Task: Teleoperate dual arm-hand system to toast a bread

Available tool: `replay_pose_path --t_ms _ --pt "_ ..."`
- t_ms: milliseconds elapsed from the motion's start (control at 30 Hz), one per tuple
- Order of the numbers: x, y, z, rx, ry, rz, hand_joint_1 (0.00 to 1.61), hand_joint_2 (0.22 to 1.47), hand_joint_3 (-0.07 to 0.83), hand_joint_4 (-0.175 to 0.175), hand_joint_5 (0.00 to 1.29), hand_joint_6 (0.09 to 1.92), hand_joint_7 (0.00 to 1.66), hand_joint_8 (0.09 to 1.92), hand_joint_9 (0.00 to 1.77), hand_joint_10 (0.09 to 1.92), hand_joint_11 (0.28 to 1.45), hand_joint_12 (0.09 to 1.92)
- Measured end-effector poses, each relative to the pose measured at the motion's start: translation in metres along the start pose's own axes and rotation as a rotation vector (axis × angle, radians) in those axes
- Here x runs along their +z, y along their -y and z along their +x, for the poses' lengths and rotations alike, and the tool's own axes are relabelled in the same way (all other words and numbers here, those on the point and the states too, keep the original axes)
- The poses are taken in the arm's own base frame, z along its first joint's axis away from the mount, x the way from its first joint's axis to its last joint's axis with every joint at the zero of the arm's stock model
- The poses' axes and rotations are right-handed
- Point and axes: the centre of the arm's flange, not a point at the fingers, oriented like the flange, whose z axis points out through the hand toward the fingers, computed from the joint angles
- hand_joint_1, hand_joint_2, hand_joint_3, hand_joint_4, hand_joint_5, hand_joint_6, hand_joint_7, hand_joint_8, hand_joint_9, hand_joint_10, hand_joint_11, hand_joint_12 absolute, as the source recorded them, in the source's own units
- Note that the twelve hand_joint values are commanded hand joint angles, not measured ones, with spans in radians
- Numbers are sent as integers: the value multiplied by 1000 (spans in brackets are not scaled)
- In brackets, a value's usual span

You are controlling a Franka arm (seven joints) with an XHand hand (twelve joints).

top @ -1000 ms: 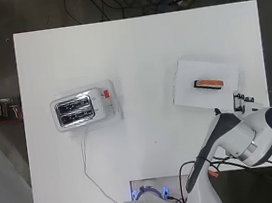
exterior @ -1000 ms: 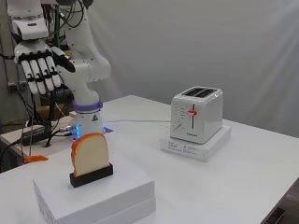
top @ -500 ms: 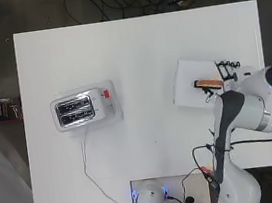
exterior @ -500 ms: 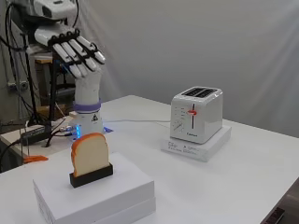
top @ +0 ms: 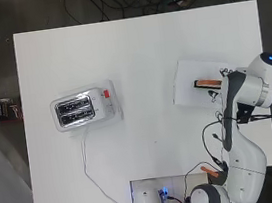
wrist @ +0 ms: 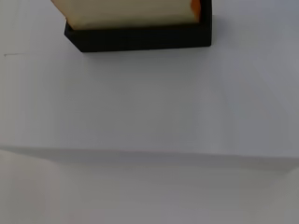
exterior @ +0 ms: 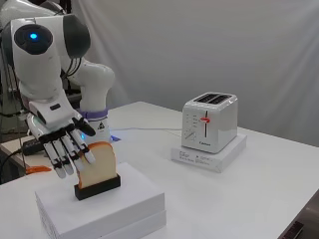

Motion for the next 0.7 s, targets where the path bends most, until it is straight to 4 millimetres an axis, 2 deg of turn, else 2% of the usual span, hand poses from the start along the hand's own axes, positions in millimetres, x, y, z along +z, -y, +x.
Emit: replay_pose_path --t_ms 167,200,233,267,300,367,467,567,700 --pt "22 -4 1 -15 -6 20 375 928 -7 41 187 87 347 87 601 87 567 87" --pt "23 -5 2 -23 -10 19 402 933 -4 54 257 87 386 87 603 87 556 87" --pt "24 -6 3 -36 -15 21 754 989 0 -21 524 423 610 315 770 286 629 87" --pt "25 -7 4 -58 -25 24 978 1048 -1 -42 679 755 824 556 971 414 701 225" --pt "26 -8 3 -74 -41 28 1105 1089 3 -69 745 960 957 720 1128 421 715 483" --pt "26 -11 1 -108 -93 35 1205 1132 -3 -115 774 1129 1059 881 1292 356 675 828" --pt "25 -11 1 -120 -99 31 1234 1155 0 -159 753 1183 1062 995 1352 323 643 942" --pt "16 -6 3 -120 -72 10 1235 1169 -1 -174 735 1191 1039 1063 1286 509 632 975" --pt "-19 24 16 -149 -81 -41 1231 1179 -2 -175 724 1196 1018 1110 1222 632 624 946"
